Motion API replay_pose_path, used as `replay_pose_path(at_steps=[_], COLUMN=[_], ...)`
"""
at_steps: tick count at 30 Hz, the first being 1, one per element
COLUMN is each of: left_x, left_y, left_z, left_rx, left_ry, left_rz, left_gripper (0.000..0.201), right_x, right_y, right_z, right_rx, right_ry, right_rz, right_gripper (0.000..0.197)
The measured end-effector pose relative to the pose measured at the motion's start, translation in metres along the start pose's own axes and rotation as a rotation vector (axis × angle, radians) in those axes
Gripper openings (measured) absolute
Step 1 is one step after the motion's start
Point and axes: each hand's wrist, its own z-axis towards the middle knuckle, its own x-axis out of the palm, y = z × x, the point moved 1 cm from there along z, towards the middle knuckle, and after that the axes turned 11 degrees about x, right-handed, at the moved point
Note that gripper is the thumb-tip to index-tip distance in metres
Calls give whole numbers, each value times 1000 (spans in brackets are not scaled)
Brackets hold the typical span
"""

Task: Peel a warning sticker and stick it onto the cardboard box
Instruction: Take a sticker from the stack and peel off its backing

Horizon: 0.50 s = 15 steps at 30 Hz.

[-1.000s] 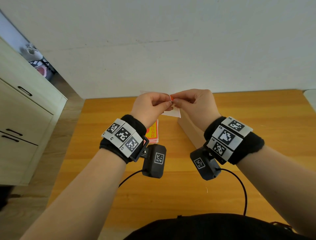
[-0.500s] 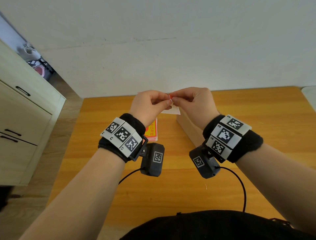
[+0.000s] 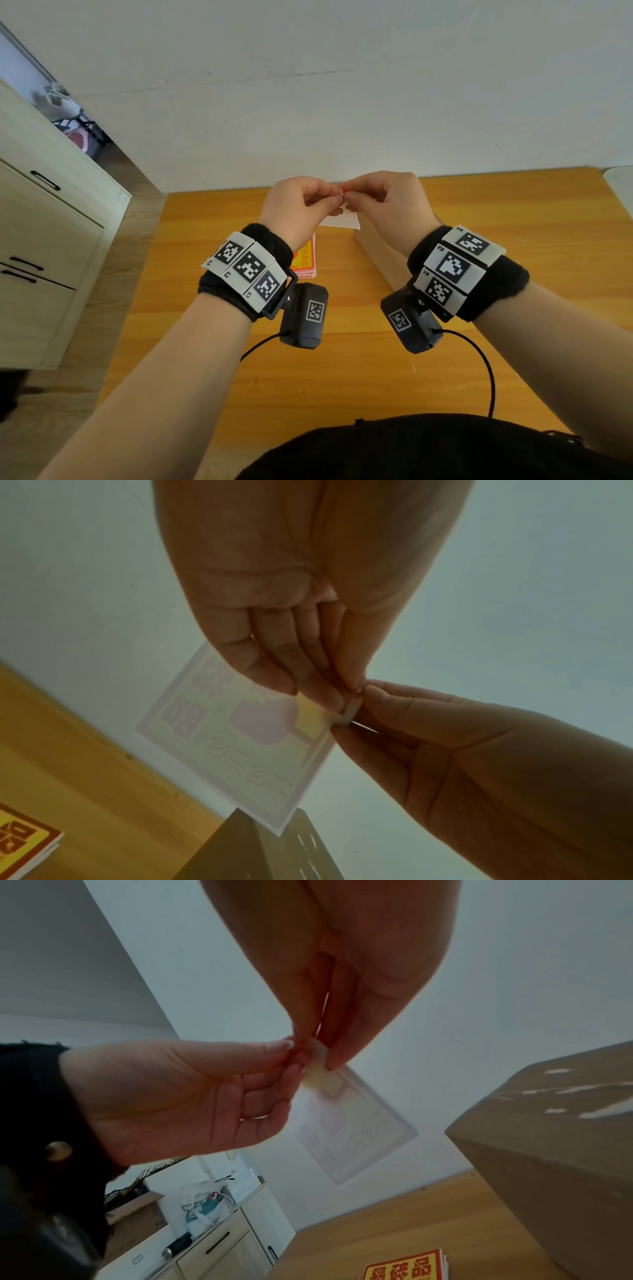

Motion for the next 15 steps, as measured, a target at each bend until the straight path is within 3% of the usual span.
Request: replay_pose_path(at_steps=[15], left_x=[-1], left_y=[-6], left_z=[-3], left_rx=[-6], left_ry=[-9], left_rz=[17], left_gripper=[17], right_x=[1], right_y=[-2], right_z=[-1], right_rx=[-40], right_ry=[-31], right_rz=[-22], right_gripper=[23])
